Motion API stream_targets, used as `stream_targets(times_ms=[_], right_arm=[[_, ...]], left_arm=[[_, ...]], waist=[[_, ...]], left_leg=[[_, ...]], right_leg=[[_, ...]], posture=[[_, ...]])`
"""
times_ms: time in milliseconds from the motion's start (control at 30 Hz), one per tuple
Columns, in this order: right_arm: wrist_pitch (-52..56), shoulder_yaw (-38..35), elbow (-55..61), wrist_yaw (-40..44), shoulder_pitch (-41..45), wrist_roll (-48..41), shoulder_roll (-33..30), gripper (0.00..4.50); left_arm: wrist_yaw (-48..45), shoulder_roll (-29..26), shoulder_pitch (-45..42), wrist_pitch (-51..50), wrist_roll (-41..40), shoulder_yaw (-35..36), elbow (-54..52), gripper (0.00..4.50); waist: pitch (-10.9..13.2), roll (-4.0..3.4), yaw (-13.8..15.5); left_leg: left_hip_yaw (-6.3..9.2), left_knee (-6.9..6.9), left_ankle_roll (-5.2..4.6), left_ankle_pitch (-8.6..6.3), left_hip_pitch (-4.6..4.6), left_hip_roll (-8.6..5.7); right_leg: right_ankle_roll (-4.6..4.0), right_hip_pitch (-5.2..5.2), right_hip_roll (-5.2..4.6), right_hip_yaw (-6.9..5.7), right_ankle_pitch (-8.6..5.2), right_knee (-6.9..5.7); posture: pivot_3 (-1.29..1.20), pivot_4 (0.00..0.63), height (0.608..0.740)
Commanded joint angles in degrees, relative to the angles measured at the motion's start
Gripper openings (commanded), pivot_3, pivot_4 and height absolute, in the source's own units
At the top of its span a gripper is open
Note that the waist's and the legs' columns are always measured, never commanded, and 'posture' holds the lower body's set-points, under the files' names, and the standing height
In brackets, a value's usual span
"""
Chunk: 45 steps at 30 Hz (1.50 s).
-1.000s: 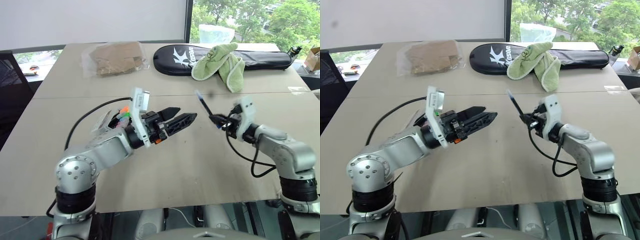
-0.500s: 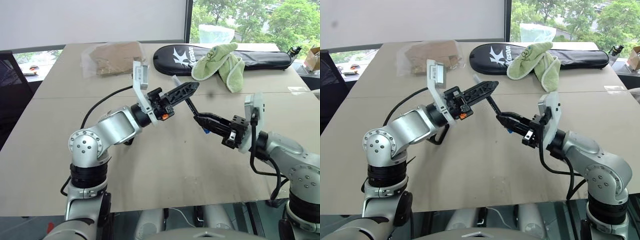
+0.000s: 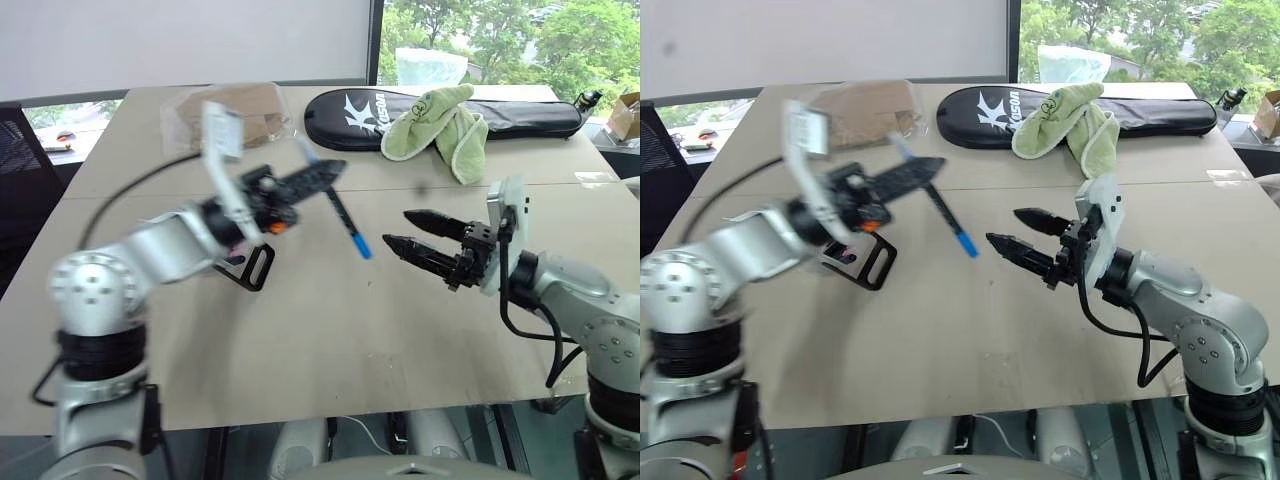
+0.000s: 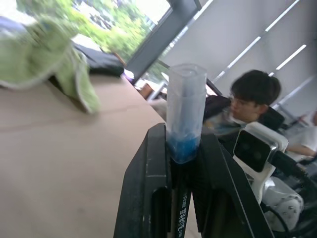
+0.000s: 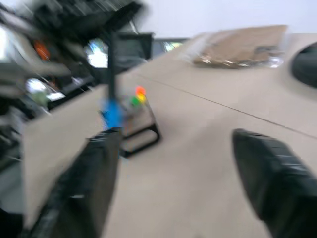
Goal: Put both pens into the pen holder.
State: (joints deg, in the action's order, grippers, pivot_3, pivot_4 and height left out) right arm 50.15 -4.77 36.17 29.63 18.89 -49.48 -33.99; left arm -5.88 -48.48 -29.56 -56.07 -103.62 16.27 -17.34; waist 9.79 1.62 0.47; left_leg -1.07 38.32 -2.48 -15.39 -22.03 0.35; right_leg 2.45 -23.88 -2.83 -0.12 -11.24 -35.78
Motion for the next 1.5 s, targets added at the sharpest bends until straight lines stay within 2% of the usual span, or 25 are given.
stream_targets(times_ms=[33,133,200,367,533,600,767,833,867,967,1033,1100,1200,1300,1400,1500], right_arm=[[-7.0,3.0,0.4,7.2,0.5,8.0,-5.9,4.47],[-9.7,3.7,0.4,11.4,-0.1,8.9,-8.0,4.47],[-10.8,4.0,0.5,12.4,-0.3,9.5,-8.2,4.47],[-13.0,5.5,0.9,13.0,-2.1,12.3,-7.8,4.47],[-15.3,5.8,0.5,13.4,-4.8,14.3,-7.4,4.47],[-15.9,5.9,0.3,13.4,-5.4,14.8,-7.2,4.47],[-17.3,6.1,0.6,13.5,-7.3,16.3,-7.0,4.47],[-17.7,6.2,0.9,13.4,-8.0,16.7,-6.8,4.50],[-17.8,6.3,1.0,13.4,-8.1,16.8,-6.7,4.50],[-17.8,6.4,1.3,13.3,-8.4,17.0,-6.3,4.50],[-17.8,6.5,1.5,13.3,-8.7,17.2,-6.0,4.50],[-17.7,6.4,1.6,13.3,-9.0,17.3,-6.0,4.50],[-18.0,6.7,1.3,12.9,-9.5,18.7,-6.1,4.50],[-17.9,6.9,-0.9,9.8,-10.2,21.3,-4.6,4.50],[-17.9,5.6,-2.0,5.3,-12.2,24.1,-2.2,4.50],[-16.7,1.7,-2.6,1.0,-16.4,23.7,0.8,4.50]], left_arm=[[-14.4,-8.5,-2.1,-2.9,7.3,4.8,5.1,0.01],[-30.5,-18.4,-2.3,1.8,24.7,1.6,7.6,0.01],[-39.5,-23.0,-1.8,6.0,34.2,-0.9,9.1,0.01],[-53.3,-27.3,-0.7,14.0,49.8,-6.0,12.7,0.01],[-59.8,-26.5,-3.4,20.8,60.9,-10.8,14.6,0.01],[-60.6,-24.4,-5.5,19.6,60.9,-11.3,14.5,0.01],[-63.6,-21.8,-6.5,24.9,68.0,-14.1,13.4,0.01],[-64.9,-20.9,-6.1,27.9,69.8,-14.1,11.7,1.09],[-65.8,-20.7,-5.8,28.2,70.0,-14.0,10.9,1.34],[-67.0,-20.1,-4.8,29.3,70.9,-13.1,9.4,2.52],[-64.9,-18.4,-6.3,24.0,66.9,-10.5,9.7,3.60],[-64.4,-17.9,-7.3,16.8,61.3,-8.1,9.1,4.42],[-59.0,-14.8,-7.1,6.0,49.9,-3.2,4.4,4.42],[-48.6,-7.9,-3.1,3.2,44.8,-0.5,-3.7,4.42],[-36.5,0.1,3.0,3.7,45.8,-0.1,-11.6,4.42],[-28.8,6.5,12.5,7.9,51.9,-1.4,-18.7,4.42]], waist=[[0.0,-0.01,0.1],[0.1,0.03,0.3],[0.1,-0.03,0.3],[0.1,-0.06,0.3],[0.1,-0.05,0.3],[0.1,-0.06,0.3],[0.1,-0.05,0.2],[0.1,-0.04,0.1],[0.1,-0.04,0.1],[0.1,-0.04,0.1],[0.1,-0.03,0.2],[0.2,-0.01,0.2],[0.1,0.01,0.1],[0.1,0.00,0.3],[0.1,0.05,0.3],[0.1,0.08,0.1]], left_leg=[[-0.04,-0.03,0.00,0.00,-0.01,-0.04],[-0.12,-0.04,0.00,0.00,-0.08,-0.06],[-0.17,-0.09,0.01,-0.01,-0.10,-0.04],[-0.09,-0.08,0.01,-0.01,-0.44,0.08],[-0.13,-0.02,0.04,0.01,-0.94,0.11],[-0.15,-0.03,0.02,0.00,-0.94,0.11],[-0.17,0.00,0.00,-0.01,-0.95,0.11],[-0.17,0.02,-0.01,-0.01,-0.94,0.12],[-0.16,0.02,-0.01,-0.01,-0.94,0.13],[-0.15,0.02,-0.01,-0.01,-0.94,0.15],[-0.15,0.02,-0.01,-0.01,-0.92,0.15],[-0.11,0.09,-0.02,-0.01,-0.93,0.17],[-0.09,0.13,-0.02,-0.01,-0.93,0.19],[-0.07,0.15,-0.02,-0.01,-0.91,0.19],[-0.06,0.17,0.01,0.00,-0.84,0.16],[-0.08,0.18,0.10,0.06,-0.80,0.17]], right_leg=[[0.09,-0.03,0.00,0.00,-0.06,0.05],[0.12,-0.05,0.01,-0.05,-0.08,0.11],[0.11,-0.08,0.00,-0.02,-0.08,0.16],[0.11,-0.41,-0.09,-0.01,-0.07,0.21],[-0.09,-0.90,-0.07,0.00,0.07,0.13],[-0.08,-0.90,-0.06,0.00,0.06,0.15],[0.11,-0.88,-0.06,0.03,-0.05,0.14],[0.11,-0.89,-0.03,0.04,-0.04,0.12],[0.10,-0.89,-0.03,0.04,-0.03,0.09],[-0.02,-0.89,-0.02,0.04,0.04,0.06],[-0.01,-0.89,-0.02,0.04,0.05,0.04],[0.20,-0.88,0.00,0.04,-0.01,-0.02],[0.39,-0.88,0.00,0.04,0.05,-0.04],[0.41,-0.84,-0.03,0.04,0.06,-0.06],[0.24,-0.75,-0.09,0.07,0.18,-0.10],[0.20,-0.75,-0.06,0.12,0.20,-0.15]], posture=[[0.00,0.150,0.740],[0.00,0.150,0.740],[0.00,0.150,0.740],[0.00,0.150,0.740],[0.00,0.150,0.740],[0.00,0.150,0.740],[0.00,0.150,0.740],[0.00,0.150,0.740],[0.00,0.150,0.740],[0.00,0.150,0.740],[0.00,0.150,0.740],[0.00,0.150,0.740],[0.00,0.150,0.740],[0.00,0.150,0.740],[0.00,0.150,0.740],[0.00,0.150,0.740]])
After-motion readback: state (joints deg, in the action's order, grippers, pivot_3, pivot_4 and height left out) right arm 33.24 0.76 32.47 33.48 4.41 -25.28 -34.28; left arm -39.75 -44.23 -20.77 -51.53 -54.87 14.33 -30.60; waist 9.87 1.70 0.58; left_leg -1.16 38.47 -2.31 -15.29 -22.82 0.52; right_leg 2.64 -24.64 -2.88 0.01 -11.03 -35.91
